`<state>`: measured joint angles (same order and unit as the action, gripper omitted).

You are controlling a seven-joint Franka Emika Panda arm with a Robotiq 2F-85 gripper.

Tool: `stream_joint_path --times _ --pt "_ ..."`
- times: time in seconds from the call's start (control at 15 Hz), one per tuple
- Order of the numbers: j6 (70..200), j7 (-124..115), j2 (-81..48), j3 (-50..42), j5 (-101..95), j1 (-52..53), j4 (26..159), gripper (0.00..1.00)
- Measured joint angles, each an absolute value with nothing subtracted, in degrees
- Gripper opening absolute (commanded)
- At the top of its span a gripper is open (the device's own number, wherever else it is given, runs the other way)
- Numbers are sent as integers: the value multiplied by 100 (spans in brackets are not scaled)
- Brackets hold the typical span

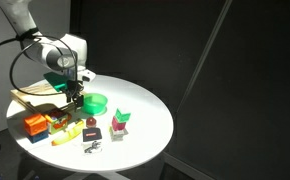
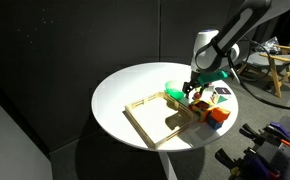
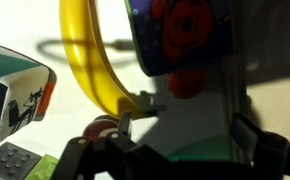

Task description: Remove the orange object from the wooden tray

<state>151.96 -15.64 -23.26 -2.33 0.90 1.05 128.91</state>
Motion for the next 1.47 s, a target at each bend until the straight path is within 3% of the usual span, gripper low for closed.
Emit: stream_joint_path --times 0.6,1.47 --pt "14963 -1296 -1999 157 247 192 12938 100" --pt "13590 -1089 -938 380 241 624 13090 100"
